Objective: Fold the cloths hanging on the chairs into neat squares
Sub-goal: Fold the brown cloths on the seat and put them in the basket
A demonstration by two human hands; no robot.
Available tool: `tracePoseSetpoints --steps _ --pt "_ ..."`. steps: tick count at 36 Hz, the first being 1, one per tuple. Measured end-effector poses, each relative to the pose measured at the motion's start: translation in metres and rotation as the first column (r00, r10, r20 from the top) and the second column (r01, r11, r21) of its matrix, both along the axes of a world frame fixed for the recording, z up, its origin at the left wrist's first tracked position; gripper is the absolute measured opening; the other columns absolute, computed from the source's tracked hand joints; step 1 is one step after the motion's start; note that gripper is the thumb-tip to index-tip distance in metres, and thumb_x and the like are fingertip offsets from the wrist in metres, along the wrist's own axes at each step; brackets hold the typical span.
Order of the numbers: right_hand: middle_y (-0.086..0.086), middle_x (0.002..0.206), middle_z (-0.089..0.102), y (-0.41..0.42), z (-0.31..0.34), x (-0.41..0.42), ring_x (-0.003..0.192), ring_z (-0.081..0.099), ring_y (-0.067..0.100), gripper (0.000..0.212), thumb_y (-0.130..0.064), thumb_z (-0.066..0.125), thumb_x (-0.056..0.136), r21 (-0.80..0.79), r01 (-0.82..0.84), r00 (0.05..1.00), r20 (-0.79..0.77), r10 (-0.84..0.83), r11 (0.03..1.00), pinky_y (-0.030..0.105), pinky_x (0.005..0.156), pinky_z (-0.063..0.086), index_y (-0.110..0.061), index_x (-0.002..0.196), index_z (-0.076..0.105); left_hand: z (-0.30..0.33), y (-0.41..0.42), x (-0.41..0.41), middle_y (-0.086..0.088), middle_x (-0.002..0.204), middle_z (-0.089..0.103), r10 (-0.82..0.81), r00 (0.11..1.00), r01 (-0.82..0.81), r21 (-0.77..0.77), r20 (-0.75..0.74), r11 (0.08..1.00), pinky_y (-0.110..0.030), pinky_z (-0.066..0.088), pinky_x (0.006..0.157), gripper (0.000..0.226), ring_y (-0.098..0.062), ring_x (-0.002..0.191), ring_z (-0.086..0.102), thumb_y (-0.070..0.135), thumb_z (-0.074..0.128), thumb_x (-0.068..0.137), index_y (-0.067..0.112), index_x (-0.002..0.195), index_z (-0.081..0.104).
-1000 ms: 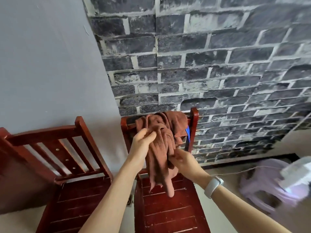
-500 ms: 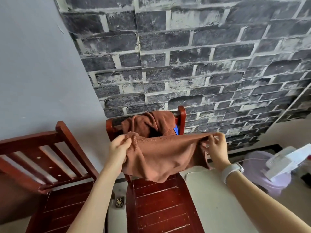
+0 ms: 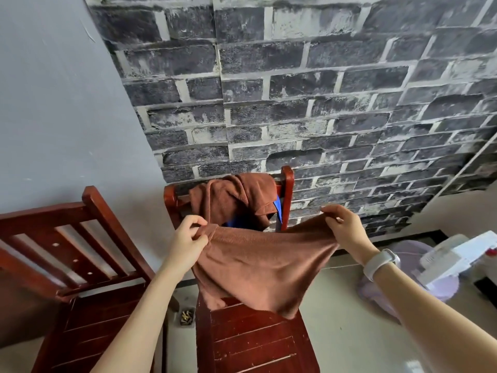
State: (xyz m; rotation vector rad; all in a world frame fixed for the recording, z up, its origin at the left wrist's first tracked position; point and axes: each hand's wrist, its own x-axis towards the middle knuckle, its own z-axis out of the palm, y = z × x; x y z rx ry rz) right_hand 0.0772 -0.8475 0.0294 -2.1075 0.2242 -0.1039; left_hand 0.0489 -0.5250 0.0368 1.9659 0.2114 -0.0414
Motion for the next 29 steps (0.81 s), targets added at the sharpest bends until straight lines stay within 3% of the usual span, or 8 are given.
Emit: tracePoseSetpoints --steps 4,6,9,12,17,20,25,29 --pt "0.007 0.107 0.066 -0.008 0.000 -0.002 0.103 0.058 0.021 0.025 -0.002 0.055 0.086 -0.180 -0.003 1.000 0.024 0.008 0.984 0.022 0.085 0.038 -0.011 0.107 0.065 0.004 0.001 -0.005 0.012 0.113 0.057 -0.178 0.984 0.179 0.121 -0.019 0.976 -0.004 0.040 0.073 0.048 0.000 0.095 0.053 -0.010 0.039 0.086 0.023 0.112 0.063" --pt "0.009 0.105 0.068 -0.011 0.000 -0.004 0.101 0.060 0.024 0.020 -0.005 0.056 0.087 -0.202 0.010 0.999 0.039 -0.002 0.979 0.024 0.083 0.039 -0.012 0.104 0.066 0.005 0.003 -0.008 0.013 0.114 0.055 -0.204 0.977 0.212 0.152 -0.065 0.965 -0.006 0.040 0.074 0.048 0.002 0.091 0.049 -0.008 0.037 0.088 0.023 0.112 0.064" --pt "0.017 0.097 0.068 -0.014 -0.002 -0.007 0.094 0.060 0.033 0.014 -0.010 0.053 0.090 -0.265 0.047 0.998 0.045 -0.037 0.963 0.032 0.078 0.041 -0.008 0.097 0.063 0.002 0.008 -0.011 0.008 0.119 0.055 -0.184 0.979 0.196 0.141 -0.092 0.970 -0.016 0.031 0.098 0.048 -0.003 0.112 0.045 -0.011 0.035 0.087 0.016 0.120 0.059" --pt "0.023 0.094 0.065 -0.016 -0.006 -0.009 0.090 0.059 0.040 0.015 -0.015 0.047 0.093 -0.305 0.070 0.997 0.036 -0.062 0.950 0.039 0.076 0.043 -0.007 0.101 0.057 -0.002 0.013 -0.014 0.004 0.115 0.062 -0.095 0.995 0.098 0.082 -0.041 0.992 -0.024 0.035 0.104 0.051 -0.010 0.115 0.052 -0.013 0.035 0.085 0.017 0.116 0.063" --pt "0.020 0.105 0.063 -0.019 -0.012 -0.010 0.097 0.058 0.038 0.020 -0.016 0.044 0.094 -0.234 0.050 0.999 0.007 -0.049 0.971 0.039 0.082 0.042 -0.007 0.111 0.052 -0.004 0.013 -0.020 0.009 0.100 0.068 0.062 0.998 -0.062 -0.164 -0.001 0.985 -0.023 0.038 0.097 0.037 -0.002 0.101 0.058 -0.006 0.051 0.084 0.025 0.093 0.070" --pt "0.017 0.109 0.062 -0.022 -0.015 -0.009 0.096 0.057 0.029 0.023 -0.015 0.049 0.092 -0.178 0.001 1.000 -0.020 -0.004 0.984 0.036 0.085 0.042 -0.008 0.114 0.051 -0.009 0.014 -0.019 0.002 0.096 0.070 0.142 0.989 -0.146 -0.300 -0.034 0.943 -0.030 0.043 0.096 0.019 -0.011 0.099 0.062 0.004 0.062 0.082 0.021 0.087 0.071" --pt "0.005 0.093 0.061 -0.026 -0.015 -0.011 0.092 0.054 0.019 0.014 -0.001 0.055 0.087 -0.156 -0.129 0.991 -0.040 0.125 0.979 0.020 0.079 0.035 -0.005 0.097 0.064 -0.014 0.012 -0.022 0.000 0.092 0.068 0.124 0.991 -0.131 -0.199 -0.043 0.971 -0.024 0.044 0.089 0.016 -0.011 0.092 0.061 0.005 0.068 0.078 0.020 0.084 0.068" --pt "0.005 0.089 0.064 -0.032 -0.014 -0.015 0.082 0.058 0.019 0.011 -0.007 0.060 0.085 -0.160 -0.265 0.958 -0.152 0.241 0.951 0.018 0.069 0.046 -0.016 0.090 0.066 -0.019 0.017 -0.025 0.001 0.093 0.068 -0.007 0.997 0.007 0.006 -0.081 1.000 -0.013 0.044 0.075 0.027 -0.009 0.086 0.061 0.002 0.070 0.075 0.018 0.097 0.068"
